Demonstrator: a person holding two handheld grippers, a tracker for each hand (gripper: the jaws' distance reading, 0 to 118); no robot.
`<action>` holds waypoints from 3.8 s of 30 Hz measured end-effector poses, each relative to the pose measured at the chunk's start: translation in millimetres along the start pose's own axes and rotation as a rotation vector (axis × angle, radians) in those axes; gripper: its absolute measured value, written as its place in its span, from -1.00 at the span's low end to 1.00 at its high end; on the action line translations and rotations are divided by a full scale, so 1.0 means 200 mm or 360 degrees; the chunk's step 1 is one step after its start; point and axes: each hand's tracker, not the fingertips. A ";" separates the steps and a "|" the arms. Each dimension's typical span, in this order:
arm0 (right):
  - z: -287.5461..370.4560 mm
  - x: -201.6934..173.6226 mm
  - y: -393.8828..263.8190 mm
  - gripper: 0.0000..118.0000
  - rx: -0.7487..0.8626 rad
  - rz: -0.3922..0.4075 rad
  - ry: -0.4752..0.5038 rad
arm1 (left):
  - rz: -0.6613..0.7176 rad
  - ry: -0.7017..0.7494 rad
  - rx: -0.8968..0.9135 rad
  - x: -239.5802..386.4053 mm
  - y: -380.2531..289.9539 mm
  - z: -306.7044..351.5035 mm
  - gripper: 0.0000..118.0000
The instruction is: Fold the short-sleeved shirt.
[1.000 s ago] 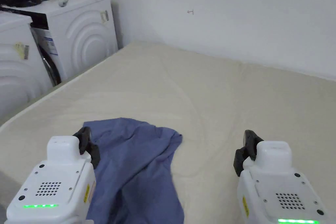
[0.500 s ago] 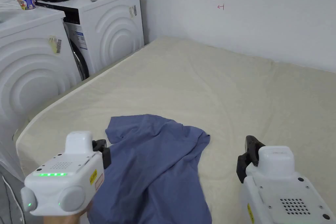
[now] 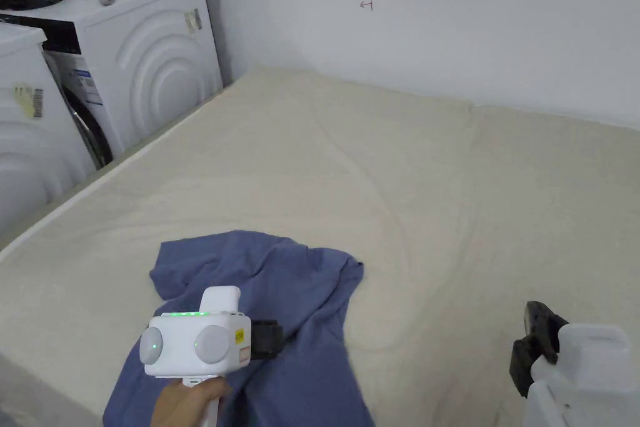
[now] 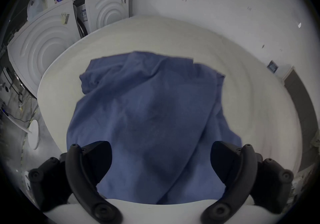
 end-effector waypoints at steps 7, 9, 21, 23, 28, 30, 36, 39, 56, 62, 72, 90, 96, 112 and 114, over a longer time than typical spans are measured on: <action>0.04 0.17 -0.05 -1.00 -0.0044 -0.0043 -0.0122 | -0.0124 0.0059 -0.0056 0.09 -0.12 -0.14 -0.13; 0.06 0.20 -0.06 -1.00 -0.0047 -0.0057 -0.0145 | -0.0086 0.0004 -0.0038 0.13 -0.13 -0.07 -0.82; 0.24 0.43 -0.06 -1.00 0.0010 -0.0154 -0.0244 | 0.0208 -0.0891 0.0329 0.32 0.20 0.42 -0.83; 0.29 0.47 -0.06 -1.00 0.0033 -0.0164 -0.0272 | 0.0050 -0.0990 0.0395 0.50 0.27 0.54 -0.83; 0.43 0.61 -0.05 -1.00 0.0104 -0.0190 -0.0377 | -0.0290 -0.1222 0.0465 1.02 0.39 0.78 -0.84; 0.49 0.68 -0.05 -1.00 0.0129 -0.0207 -0.0427 | -0.0393 -0.1314 0.0466 1.22 0.40 0.84 -0.84; 0.68 0.88 -0.07 -1.00 0.0166 -0.0204 -0.0628 | -0.0710 -0.1445 0.0337 1.79 0.24 0.86 -0.84; 0.76 0.97 -0.10 -1.00 0.0157 -0.0210 -0.0715 | -0.0785 -0.1456 0.0235 1.99 0.08 0.76 -0.84; 0.83 1.08 -0.19 -1.00 0.0072 -0.0258 -0.0801 | -0.0960 -0.0893 -0.0524 2.23 -0.69 0.01 0.72; 0.83 1.06 -0.13 -1.00 0.0112 -0.0233 -0.0789 | -0.0870 -0.1110 -0.0029 2.04 -0.47 0.37 0.74; 0.81 1.01 0.05 -1.00 0.0262 -0.0169 -0.0763 | -0.0814 -0.0811 0.1074 1.57 -0.23 0.91 0.73; 0.73 0.90 0.11 -1.00 0.0305 -0.0146 -0.0644 | -0.0488 -0.0603 0.0956 1.12 -0.19 0.82 -1.00; 0.71 0.90 0.06 -1.00 0.0263 -0.0154 -0.0634 | -0.0456 -0.0537 0.0335 1.06 -0.34 0.51 -1.00; 0.65 0.94 -0.09 -1.00 0.0111 -0.0168 -0.0606 | -0.0357 -0.0351 -0.0298 1.05 -0.77 0.08 0.55; 0.65 0.95 -0.10 -1.00 0.0094 -0.0166 -0.0606 | -0.0379 -0.0251 -0.0242 1.07 -0.79 0.07 0.44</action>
